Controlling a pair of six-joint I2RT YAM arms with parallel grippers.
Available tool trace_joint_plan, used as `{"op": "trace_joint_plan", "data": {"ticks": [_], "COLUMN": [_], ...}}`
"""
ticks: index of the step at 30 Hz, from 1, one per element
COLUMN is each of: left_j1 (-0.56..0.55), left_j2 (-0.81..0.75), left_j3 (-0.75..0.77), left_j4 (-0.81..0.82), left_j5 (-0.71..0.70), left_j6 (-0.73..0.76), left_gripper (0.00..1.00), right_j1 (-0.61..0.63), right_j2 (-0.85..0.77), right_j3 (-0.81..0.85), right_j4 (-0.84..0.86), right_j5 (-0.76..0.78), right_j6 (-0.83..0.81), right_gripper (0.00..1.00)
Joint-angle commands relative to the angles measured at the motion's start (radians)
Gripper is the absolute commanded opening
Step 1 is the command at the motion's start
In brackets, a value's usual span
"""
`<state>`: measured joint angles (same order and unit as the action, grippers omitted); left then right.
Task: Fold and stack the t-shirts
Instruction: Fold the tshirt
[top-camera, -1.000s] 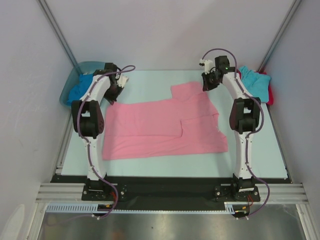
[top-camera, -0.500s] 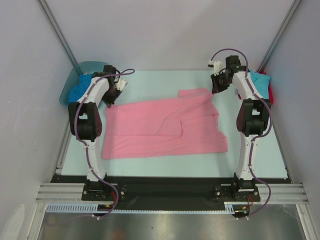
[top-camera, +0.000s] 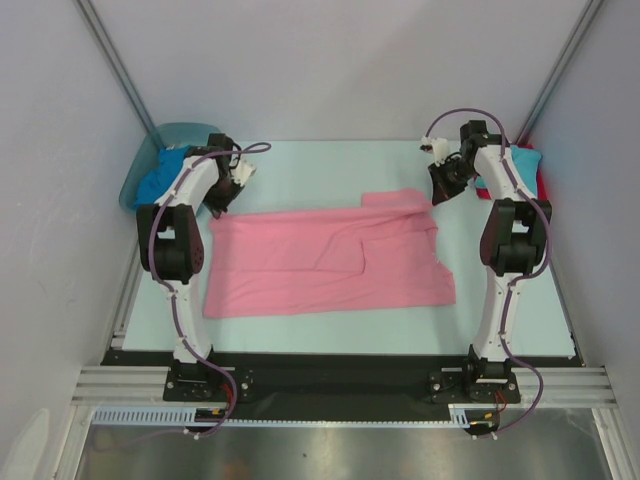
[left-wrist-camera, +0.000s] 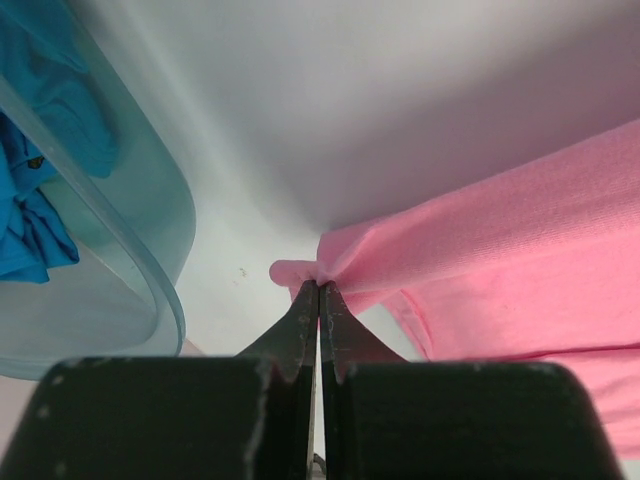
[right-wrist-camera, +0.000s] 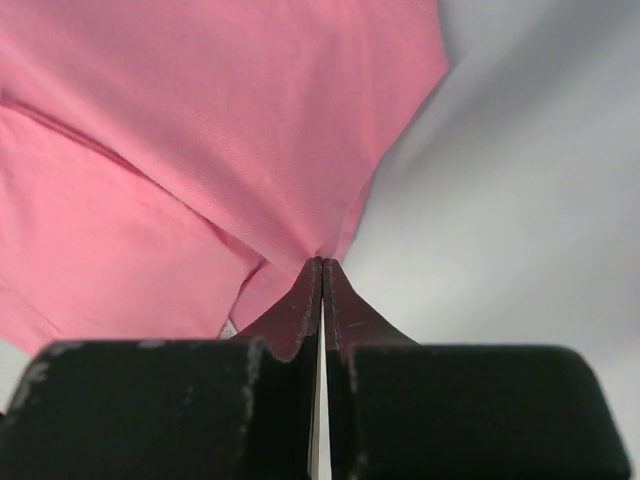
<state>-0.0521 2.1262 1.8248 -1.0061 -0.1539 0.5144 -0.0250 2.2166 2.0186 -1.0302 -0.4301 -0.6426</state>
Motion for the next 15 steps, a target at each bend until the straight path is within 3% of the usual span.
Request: {"op": "trace_joint_plan", "data": {"ticks": [1, 7, 15], "left_j1": [0.011, 0.012, 0.012], "left_j2": [-0.075, -0.087, -0.060], "left_j3": [-0.007, -0.009, -0.015], "left_j4": [-0.003, -0.014, -0.152], "left_j5": [-0.029, -0.019, 0.060], "left_j6": [0.036, 0.078, 0.162], "left_gripper": [0.00, 0.01, 0.00], "right_j1": [-0.013, -0.013, 0.002], "right_j2": [-0.066, -0.063, -0.003], "right_j3": [-0.020, -0.012, 0.046], "right_j4": [-0.080, -0.140, -0.313], "right_j5": [0.005, 0.007, 0.028], "right_j6": [-0.084, -0.135, -0.238], "right_gripper": [0.00, 0.00, 0.00]}}
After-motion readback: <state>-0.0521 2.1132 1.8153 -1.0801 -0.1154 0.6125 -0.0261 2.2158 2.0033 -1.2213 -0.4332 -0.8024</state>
